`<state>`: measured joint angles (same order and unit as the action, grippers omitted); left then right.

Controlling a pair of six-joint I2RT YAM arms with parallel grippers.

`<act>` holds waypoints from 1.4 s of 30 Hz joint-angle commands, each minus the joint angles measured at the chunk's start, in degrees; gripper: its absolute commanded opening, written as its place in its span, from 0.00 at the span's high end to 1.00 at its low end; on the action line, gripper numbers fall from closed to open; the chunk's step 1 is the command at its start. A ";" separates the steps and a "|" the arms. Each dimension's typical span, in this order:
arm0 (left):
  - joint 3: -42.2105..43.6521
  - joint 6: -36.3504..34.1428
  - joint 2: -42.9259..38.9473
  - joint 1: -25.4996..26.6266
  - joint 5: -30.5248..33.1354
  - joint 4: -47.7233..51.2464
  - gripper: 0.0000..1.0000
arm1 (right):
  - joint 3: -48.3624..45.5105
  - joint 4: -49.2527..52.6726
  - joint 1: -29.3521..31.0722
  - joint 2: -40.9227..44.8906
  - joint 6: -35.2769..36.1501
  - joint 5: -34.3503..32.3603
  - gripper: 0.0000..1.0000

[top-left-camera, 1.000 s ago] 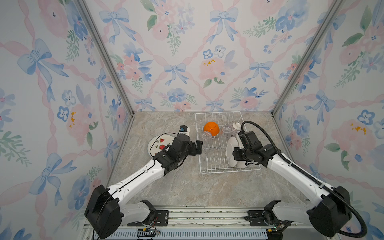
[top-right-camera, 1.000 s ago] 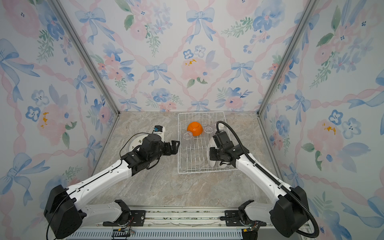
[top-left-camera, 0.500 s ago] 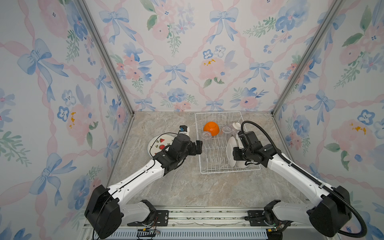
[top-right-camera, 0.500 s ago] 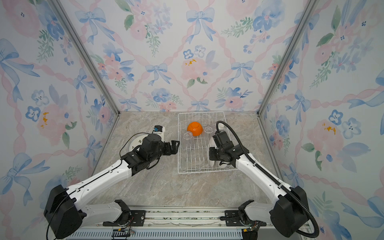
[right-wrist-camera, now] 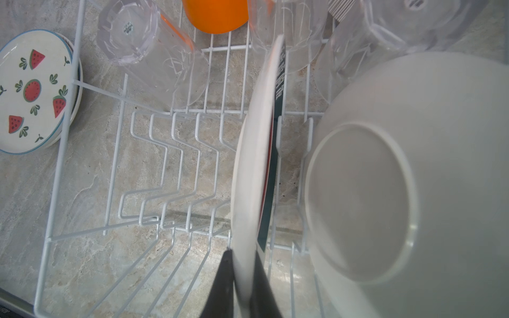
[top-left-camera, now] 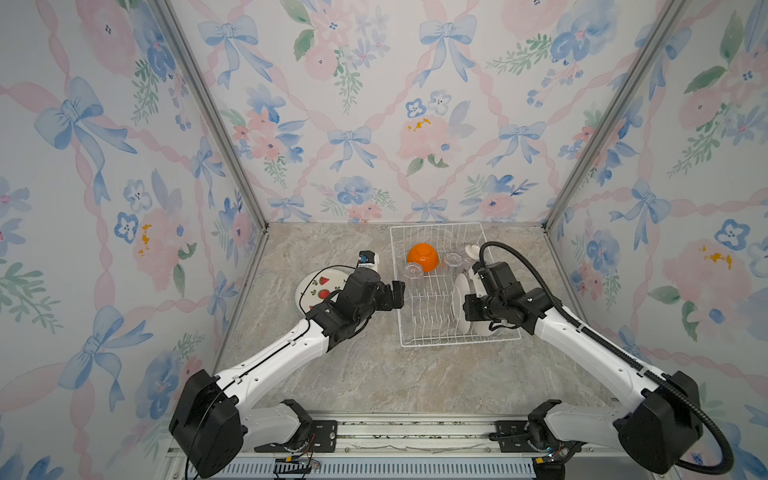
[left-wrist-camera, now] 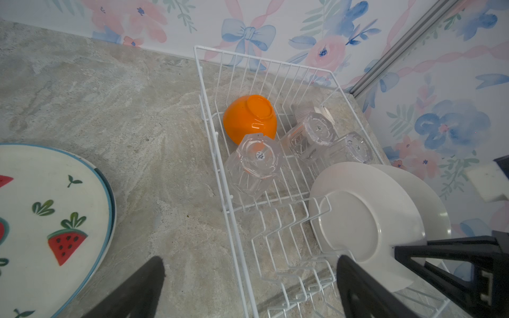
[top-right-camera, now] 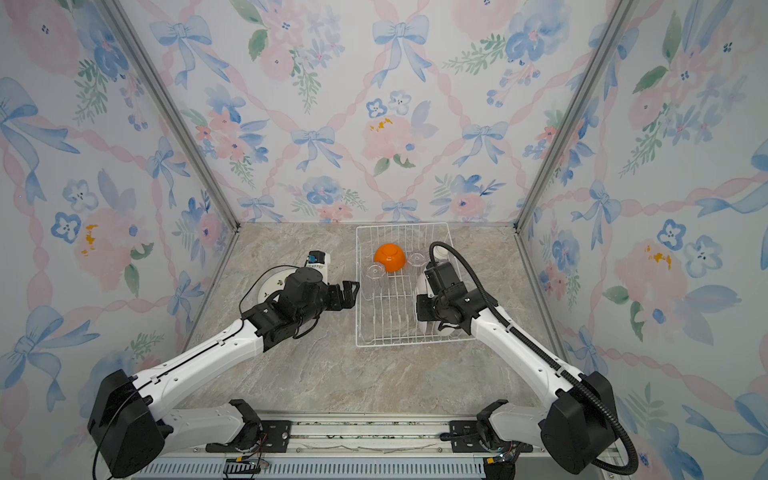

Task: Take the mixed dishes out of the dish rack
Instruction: 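Grasp the rim of the green-and-red-rimmed plate in the rack with the right gripper, then tilt the plate up with the right gripper toward the approaching left gripper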

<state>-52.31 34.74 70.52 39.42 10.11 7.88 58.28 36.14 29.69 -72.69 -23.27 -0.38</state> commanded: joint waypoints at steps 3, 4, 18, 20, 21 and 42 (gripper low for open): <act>-1.21 0.40 -0.10 0.39 0.85 0.47 0.02 | 2.17 0.53 -0.16 -0.79 -2.57 -1.41 0.99; -1.21 0.33 -0.18 0.40 0.96 0.49 0.02 | 2.34 0.53 -0.12 -0.79 -2.57 -1.38 0.99; -0.51 0.55 -0.51 0.40 1.22 0.50 0.02 | 3.72 1.25 -0.16 0.59 -2.75 -1.38 1.00; -0.51 0.59 -0.73 0.40 1.06 0.49 0.02 | 4.03 1.43 -0.14 1.09 -2.66 -1.46 1.00; -0.51 0.72 -0.75 0.40 1.08 0.49 0.02 | 4.31 1.56 -0.15 1.38 -2.62 -1.55 1.00; 5.02 -6.28 -6.72 5.93 2.64 -10.80 0.02 | 9.48 1.77 -0.34 5.55 -3.87 -0.81 1.00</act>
<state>-48.86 31.70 65.82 44.31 11.05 1.78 65.36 37.23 29.71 -69.30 -26.04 2.02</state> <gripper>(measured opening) 0.979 0.072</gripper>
